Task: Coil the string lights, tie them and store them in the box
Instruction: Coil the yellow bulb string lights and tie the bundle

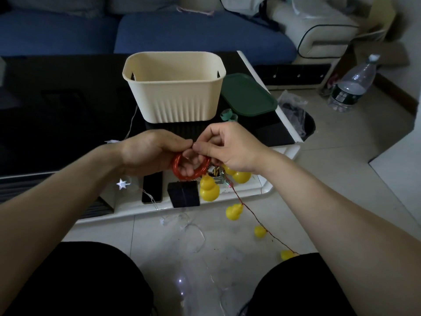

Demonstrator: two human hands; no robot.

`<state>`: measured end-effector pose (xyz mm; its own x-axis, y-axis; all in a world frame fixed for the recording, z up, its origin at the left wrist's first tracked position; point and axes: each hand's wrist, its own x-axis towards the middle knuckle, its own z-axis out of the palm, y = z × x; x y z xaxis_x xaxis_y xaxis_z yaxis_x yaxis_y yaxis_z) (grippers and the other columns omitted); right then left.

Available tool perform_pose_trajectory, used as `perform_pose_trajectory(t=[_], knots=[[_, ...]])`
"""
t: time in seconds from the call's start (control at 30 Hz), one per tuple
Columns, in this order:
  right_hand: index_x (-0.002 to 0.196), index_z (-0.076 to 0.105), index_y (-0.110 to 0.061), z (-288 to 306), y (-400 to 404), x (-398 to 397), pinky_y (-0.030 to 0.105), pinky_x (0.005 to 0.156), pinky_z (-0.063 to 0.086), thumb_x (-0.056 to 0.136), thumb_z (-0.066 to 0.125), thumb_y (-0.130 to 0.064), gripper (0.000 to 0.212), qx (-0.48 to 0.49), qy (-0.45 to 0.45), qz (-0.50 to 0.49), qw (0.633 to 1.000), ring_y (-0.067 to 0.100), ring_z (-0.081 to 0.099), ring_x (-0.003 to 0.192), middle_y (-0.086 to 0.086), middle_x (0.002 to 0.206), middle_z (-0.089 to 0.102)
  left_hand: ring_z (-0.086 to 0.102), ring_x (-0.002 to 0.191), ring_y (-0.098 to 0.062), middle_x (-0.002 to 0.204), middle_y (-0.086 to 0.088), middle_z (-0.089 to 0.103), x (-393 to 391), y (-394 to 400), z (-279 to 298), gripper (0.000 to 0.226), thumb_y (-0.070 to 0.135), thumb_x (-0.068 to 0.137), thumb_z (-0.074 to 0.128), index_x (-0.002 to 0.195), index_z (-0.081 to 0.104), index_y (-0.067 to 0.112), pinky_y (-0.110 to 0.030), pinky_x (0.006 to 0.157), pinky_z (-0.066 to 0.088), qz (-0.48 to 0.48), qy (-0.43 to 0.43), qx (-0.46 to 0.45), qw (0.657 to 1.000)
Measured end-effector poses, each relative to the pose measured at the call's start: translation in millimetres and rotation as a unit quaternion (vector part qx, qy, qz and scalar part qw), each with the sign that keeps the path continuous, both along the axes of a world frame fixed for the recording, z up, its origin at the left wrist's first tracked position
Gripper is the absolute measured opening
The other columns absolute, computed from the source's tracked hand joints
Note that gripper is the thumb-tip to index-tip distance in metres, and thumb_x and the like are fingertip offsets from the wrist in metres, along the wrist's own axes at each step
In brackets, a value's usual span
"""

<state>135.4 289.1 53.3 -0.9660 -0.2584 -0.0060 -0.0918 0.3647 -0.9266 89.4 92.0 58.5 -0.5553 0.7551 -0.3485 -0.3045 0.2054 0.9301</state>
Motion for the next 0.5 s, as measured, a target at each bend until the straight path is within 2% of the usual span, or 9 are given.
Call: perform_pose_trajectory(t=[0.1, 0.23, 0.33, 0.4, 0.5], knots=[[0.092, 0.063, -0.01, 1, -1, 0, 0.017, 0.054, 0.048, 0.094, 0.067, -0.013, 0.005, -0.046, -0.01, 0.0, 0.999, 0.002, 0.06, 0.054, -0.007, 0.063, 0.069, 0.061, 0.069, -0.02, 0.074, -0.012, 0.064, 3, 1, 1, 0.028, 0.025, 0.089, 0.053, 0.085, 0.058, -0.002, -0.032, 0.079, 0.051, 0.026, -0.026, 0.044, 0.998], [0.1, 0.062, -0.012, 3, 3, 2, 0.027, 0.061, 0.055, 0.093, 0.067, -0.009, 0.009, -0.056, -0.022, 0.018, 0.998, 0.009, 0.066, 0.067, -0.003, 0.074, 0.069, 0.066, 0.064, -0.018, 0.072, -0.01, 0.064, 9, 5, -2, 0.027, 0.021, 0.089, 0.051, 0.068, 0.06, 0.007, -0.023, 0.064, 0.057, 0.095, -0.091, 0.115, 0.985], [0.103, 0.06, -0.013, 3, 6, 2, 0.024, 0.061, 0.055, 0.094, 0.064, -0.003, 0.014, -0.049, -0.033, 0.029, 0.998, 0.009, 0.067, 0.068, 0.001, 0.081, 0.067, 0.067, 0.059, -0.017, 0.069, -0.01, 0.062, 12, 8, -2, 0.027, 0.022, 0.09, 0.047, 0.07, 0.057, 0.007, -0.022, 0.055, 0.056, 0.117, -0.142, 0.139, 0.973], [0.1, 0.063, -0.017, 2, 7, 1, 0.025, 0.064, 0.054, 0.093, 0.067, -0.003, 0.016, -0.022, -0.024, 0.023, 0.999, 0.008, 0.067, 0.068, -0.004, 0.077, 0.067, 0.057, 0.046, -0.013, 0.059, -0.004, 0.056, 14, 11, 0, 0.026, 0.026, 0.092, 0.044, 0.073, 0.053, 0.011, -0.019, 0.045, 0.048, 0.109, -0.145, 0.116, 0.977], [0.095, 0.066, -0.019, 1, 9, 0, 0.026, 0.067, 0.054, 0.092, 0.07, -0.011, 0.009, 0.012, -0.023, 0.012, 1.0, 0.006, 0.065, 0.065, -0.006, 0.075, 0.068, 0.03, 0.029, -0.006, 0.042, 0.006, 0.035, 15, 12, 1, 0.023, 0.028, 0.095, 0.039, 0.077, 0.047, 0.014, -0.017, 0.033, 0.024, 0.067, -0.146, 0.093, 0.983]])
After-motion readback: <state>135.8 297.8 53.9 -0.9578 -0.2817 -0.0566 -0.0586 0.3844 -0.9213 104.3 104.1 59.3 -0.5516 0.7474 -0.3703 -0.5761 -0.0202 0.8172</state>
